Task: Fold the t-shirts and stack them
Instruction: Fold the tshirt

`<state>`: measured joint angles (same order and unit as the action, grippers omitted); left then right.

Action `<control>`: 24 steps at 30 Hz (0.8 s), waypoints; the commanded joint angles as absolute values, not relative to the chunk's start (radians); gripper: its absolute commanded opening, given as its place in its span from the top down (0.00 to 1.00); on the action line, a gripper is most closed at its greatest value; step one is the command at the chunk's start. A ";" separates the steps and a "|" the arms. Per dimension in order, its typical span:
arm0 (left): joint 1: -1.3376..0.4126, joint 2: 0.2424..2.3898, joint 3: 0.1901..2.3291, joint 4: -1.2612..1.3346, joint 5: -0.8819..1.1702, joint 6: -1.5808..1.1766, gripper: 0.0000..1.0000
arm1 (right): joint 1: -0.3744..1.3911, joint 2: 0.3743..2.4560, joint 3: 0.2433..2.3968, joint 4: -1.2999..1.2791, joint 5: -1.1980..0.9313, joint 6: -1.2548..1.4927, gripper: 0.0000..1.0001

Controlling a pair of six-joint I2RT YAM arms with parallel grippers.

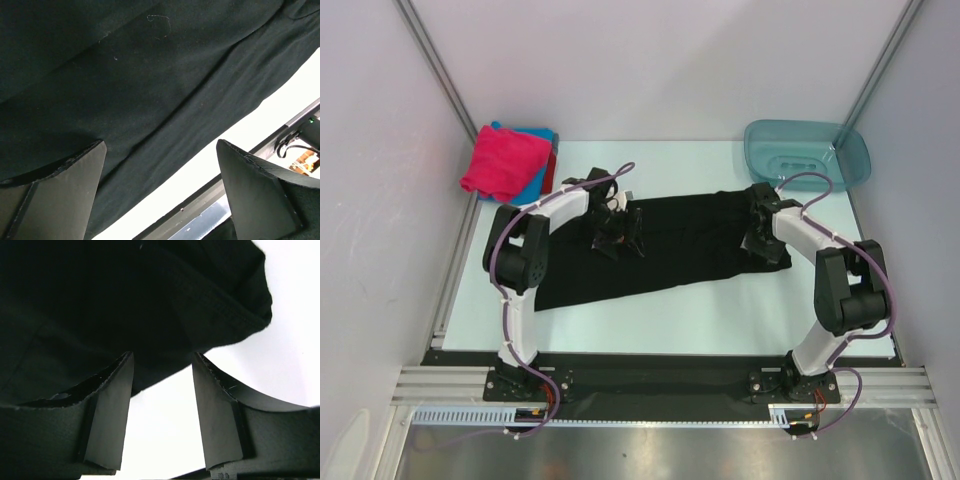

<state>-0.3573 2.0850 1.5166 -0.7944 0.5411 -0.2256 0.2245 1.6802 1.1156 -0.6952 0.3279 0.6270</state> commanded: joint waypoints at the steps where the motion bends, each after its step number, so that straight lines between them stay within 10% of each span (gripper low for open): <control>1: -0.357 2.034 1.503 -0.762 0.486 -0.181 0.00 | 0.215 1.706 1.112 -0.653 0.370 0.615 0.45; 10: -0.360 2.028 1.503 -0.770 0.476 -0.170 0.00 | 0.190 1.713 1.042 -0.706 0.414 0.692 0.51; 17: -0.360 2.033 1.508 -0.775 0.480 -0.164 0.00 | 0.167 1.698 0.991 -0.721 0.442 0.704 1.00; 24: -0.359 2.040 1.517 -0.795 0.453 -0.132 0.00 | 0.149 1.655 0.986 -0.779 0.506 0.706 1.00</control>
